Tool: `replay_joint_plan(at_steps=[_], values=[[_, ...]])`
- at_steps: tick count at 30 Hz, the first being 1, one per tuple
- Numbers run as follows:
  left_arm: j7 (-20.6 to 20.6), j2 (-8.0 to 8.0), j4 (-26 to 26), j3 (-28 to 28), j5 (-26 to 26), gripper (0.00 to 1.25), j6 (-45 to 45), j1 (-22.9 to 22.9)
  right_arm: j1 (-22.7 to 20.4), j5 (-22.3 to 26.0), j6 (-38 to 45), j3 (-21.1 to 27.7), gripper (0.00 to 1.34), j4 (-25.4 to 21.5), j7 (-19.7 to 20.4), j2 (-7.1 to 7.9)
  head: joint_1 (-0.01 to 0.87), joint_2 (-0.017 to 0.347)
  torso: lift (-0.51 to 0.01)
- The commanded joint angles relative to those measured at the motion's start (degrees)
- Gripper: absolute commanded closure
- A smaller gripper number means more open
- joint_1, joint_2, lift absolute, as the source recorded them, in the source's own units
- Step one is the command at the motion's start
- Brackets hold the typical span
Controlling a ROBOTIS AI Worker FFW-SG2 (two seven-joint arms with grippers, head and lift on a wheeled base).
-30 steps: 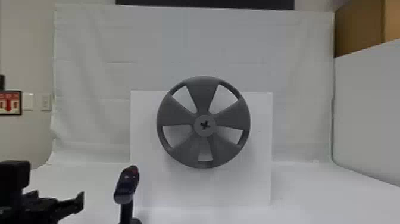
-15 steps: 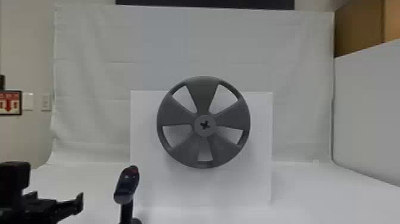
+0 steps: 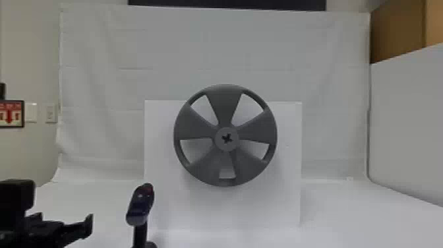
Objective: Grasp the drill and bring into the middle of wheel
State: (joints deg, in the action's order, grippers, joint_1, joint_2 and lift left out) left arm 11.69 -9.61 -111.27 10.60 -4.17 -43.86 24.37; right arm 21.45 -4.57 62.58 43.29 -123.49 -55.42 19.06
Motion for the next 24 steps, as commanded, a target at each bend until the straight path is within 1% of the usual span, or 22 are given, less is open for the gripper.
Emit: replay_joint_plan(at_steps=[1,24], values=[[0.0,-0.06,0.0,-0.1,0.0,0.07,0.0,0.1,0.1,0.0,0.0,-0.1,0.11,0.0,0.0,-0.08,0.0,0.0,-0.406],[0.0,0.03,0.0,0.6,0.4,0.07,0.1,0.0,0.0,-0.2,0.0,-0.3,0.11,0.0,0.0,-0.52,0.0,0.0,-0.406]])
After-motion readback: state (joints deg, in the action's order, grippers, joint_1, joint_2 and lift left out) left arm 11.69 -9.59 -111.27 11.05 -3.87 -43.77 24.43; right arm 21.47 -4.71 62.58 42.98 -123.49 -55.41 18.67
